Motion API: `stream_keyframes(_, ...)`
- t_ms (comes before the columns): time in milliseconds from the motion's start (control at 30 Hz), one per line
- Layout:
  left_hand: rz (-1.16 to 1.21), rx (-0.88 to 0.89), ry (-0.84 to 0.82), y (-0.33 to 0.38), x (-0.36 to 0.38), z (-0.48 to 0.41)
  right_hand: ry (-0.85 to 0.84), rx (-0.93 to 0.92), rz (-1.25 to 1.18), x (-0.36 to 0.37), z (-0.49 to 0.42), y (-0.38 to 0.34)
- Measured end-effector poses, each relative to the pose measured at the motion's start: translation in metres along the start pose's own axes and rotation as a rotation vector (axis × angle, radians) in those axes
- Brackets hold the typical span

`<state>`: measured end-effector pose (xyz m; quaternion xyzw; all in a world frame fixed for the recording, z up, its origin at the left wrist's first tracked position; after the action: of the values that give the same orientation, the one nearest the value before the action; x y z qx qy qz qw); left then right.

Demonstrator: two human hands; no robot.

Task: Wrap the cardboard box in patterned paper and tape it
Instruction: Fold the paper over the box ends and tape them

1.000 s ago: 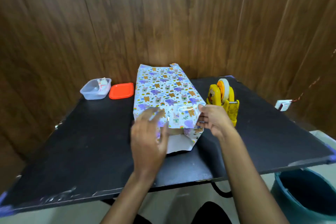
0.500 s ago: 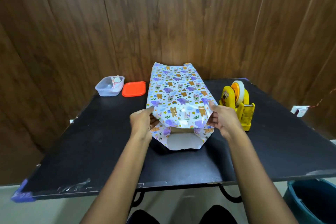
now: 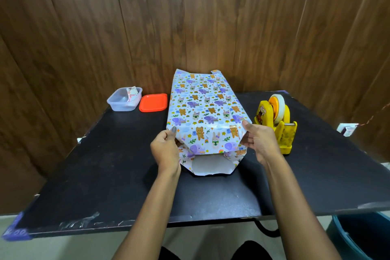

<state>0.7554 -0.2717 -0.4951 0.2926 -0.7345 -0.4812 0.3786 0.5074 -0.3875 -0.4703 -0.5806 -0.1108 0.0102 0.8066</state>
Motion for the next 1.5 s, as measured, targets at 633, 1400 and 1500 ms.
stream_keyframes(633,0.067,0.033,0.011,-0.005,0.005,0.007,0.100,-0.160,0.146,0.000,-0.003,0.007)
stream_keyframes(1400,-0.248,0.152,-0.035,-0.011,0.006,0.010,0.064,-0.230,0.287,0.007,-0.007,0.008)
stream_keyframes(1500,-0.347,0.198,-0.008,-0.004,0.004,0.011,0.096,-0.242,0.298,0.008,-0.006,0.008)
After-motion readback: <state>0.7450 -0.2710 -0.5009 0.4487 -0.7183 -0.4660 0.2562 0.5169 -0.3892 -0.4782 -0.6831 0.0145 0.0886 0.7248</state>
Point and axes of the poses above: each hand's wrist, its own z-axis away from the middle knuckle, its own x-axis out of the palm, y = z × x, the point moved 9 cm from there along -z, towards the middle knuckle, and after that the axes turned 15 degrees about x, right-handed, at the moved point
